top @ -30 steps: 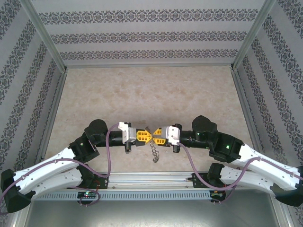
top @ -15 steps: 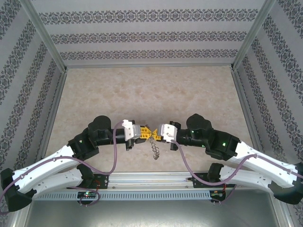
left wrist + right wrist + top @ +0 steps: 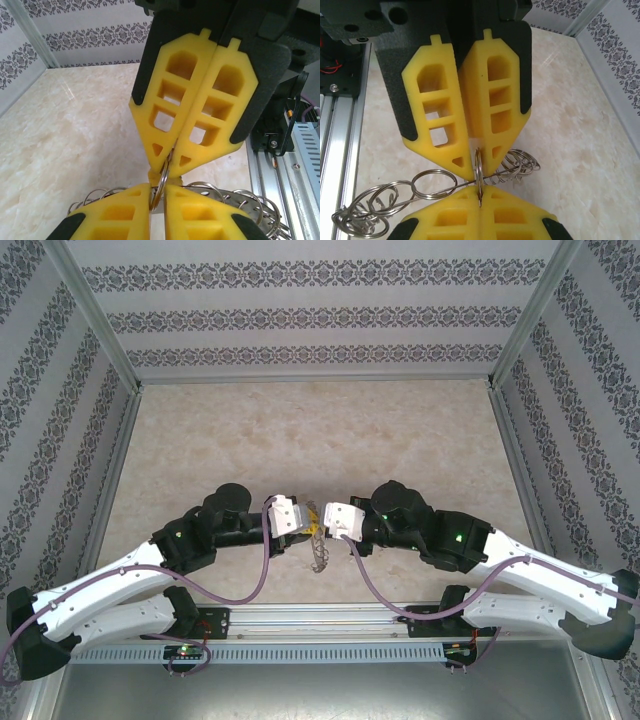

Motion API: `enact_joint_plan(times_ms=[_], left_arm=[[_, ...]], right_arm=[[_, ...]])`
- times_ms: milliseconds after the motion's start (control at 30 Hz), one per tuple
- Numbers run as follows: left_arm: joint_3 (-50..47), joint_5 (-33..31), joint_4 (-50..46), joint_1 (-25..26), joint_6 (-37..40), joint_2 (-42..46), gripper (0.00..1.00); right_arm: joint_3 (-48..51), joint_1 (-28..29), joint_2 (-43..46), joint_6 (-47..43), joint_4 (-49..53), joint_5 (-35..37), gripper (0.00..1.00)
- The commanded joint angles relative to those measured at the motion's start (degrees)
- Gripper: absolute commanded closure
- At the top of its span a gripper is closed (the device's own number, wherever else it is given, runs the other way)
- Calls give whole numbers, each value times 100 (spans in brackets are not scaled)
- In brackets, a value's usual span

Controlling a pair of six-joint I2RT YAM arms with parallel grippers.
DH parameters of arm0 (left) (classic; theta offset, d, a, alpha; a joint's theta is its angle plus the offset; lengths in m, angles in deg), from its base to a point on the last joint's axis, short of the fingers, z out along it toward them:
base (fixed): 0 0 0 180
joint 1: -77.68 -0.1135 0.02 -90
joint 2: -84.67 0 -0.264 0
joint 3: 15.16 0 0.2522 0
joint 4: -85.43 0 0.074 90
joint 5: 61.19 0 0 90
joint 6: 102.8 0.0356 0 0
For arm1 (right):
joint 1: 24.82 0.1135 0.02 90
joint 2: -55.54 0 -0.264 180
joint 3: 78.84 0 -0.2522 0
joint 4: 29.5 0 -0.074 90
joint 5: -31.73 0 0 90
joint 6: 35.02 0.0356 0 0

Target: Put the keys on the keyring

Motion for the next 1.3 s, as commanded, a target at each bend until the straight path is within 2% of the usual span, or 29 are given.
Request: enact_joint_plan(times_ms=[0, 167, 367, 500, 633, 700, 800, 933, 1267], left_arm=[[192, -21, -174, 97, 131, -3, 86], [96, 76, 21, 93, 52, 99, 100], [-124, 295, 519, 97, -144, 408, 100], [-364, 556, 1154, 79, -388, 668, 100], [-446, 752, 1491, 62, -508, 726, 100], [-455, 788, 1554, 53, -521, 752, 100], [-451, 834, 1568, 44, -529, 768, 100], [-472, 832, 1533, 36, -536, 790, 100], [-463, 869, 1454, 27, -518, 856, 100]], right_arm=[[-246, 56, -31, -61, -51, 152, 100], [-268, 53, -106, -61, 9, 92, 100], [-142, 56, 62, -7, -73, -100, 100], [78, 56, 322, 97, -315, -352, 85], [141, 56, 416, 123, -366, -412, 82], [120, 55, 399, 124, -323, -386, 83], [136, 56, 416, 132, -361, -383, 88], [145, 56, 483, 135, -444, -465, 88], [212, 56, 729, 159, -541, -674, 74]])
